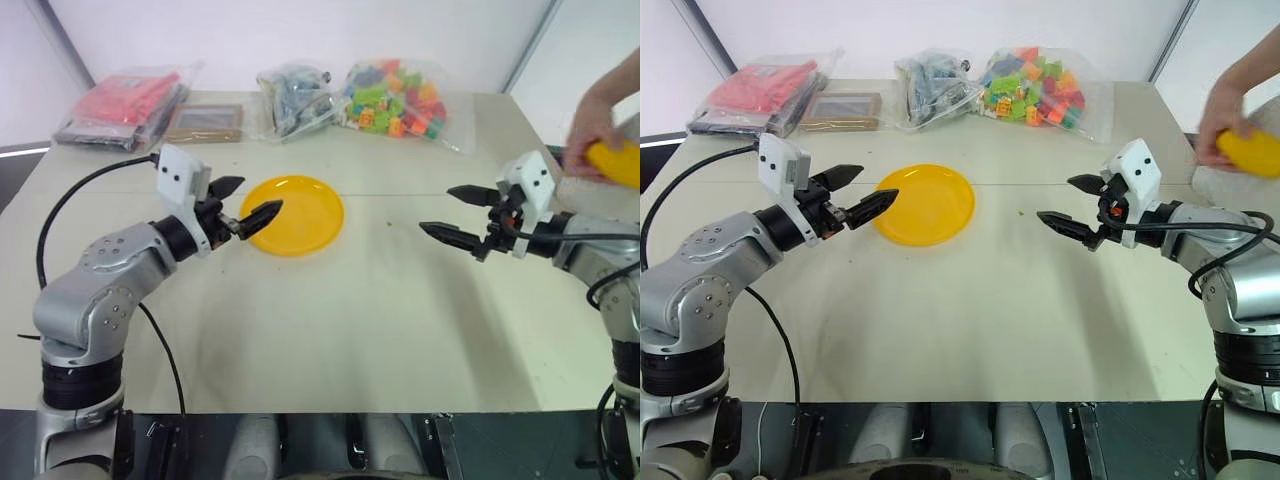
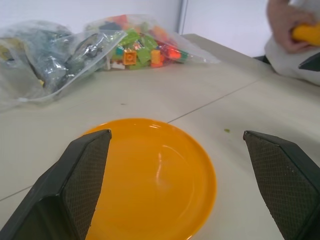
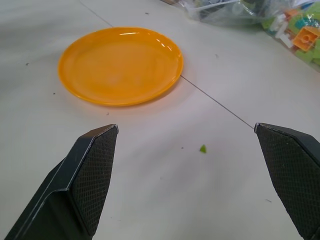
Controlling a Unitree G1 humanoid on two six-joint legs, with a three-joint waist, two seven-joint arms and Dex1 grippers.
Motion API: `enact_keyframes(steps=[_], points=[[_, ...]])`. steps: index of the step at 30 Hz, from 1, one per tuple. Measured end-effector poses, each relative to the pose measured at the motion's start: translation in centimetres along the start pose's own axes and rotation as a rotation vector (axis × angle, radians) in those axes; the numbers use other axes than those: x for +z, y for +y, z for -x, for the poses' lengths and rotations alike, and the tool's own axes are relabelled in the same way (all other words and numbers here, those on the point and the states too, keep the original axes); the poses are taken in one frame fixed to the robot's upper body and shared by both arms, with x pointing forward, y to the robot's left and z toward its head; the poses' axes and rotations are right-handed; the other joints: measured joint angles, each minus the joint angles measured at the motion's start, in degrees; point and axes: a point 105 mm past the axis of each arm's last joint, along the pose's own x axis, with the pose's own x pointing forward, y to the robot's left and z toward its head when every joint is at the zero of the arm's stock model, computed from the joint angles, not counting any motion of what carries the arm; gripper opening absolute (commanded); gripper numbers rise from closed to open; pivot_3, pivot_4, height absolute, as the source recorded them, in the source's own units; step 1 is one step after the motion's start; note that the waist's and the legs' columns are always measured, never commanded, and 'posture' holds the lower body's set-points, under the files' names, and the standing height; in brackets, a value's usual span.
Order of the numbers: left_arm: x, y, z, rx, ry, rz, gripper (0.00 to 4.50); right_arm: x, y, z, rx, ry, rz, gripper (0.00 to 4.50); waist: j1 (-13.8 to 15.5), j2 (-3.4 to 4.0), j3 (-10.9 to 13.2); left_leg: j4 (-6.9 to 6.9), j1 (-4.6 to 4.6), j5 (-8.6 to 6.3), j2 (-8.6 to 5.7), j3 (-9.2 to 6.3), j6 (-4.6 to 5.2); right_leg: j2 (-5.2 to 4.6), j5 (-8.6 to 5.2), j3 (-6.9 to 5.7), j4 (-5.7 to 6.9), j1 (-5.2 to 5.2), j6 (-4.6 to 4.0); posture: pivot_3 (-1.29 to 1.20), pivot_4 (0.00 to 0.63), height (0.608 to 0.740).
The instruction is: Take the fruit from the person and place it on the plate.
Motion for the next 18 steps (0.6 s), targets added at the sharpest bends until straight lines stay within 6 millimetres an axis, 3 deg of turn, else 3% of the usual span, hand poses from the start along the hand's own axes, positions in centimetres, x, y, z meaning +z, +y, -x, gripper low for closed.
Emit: enact_keyframes(steps=[18], points=[[0.0, 0.2, -0.1, 0.027, -0.018, 0.013, 4.43, -1.0, -0.6, 1.5, -0.04, 0.052, -0.013, 4.5, 0.0, 0.0, 0.0, 0.0, 0.0, 0.0, 0.0, -0.01, 0.0, 0.01, 0.0, 0.0, 0.0, 0.0, 0.0, 0.0, 0.15, 0.731]])
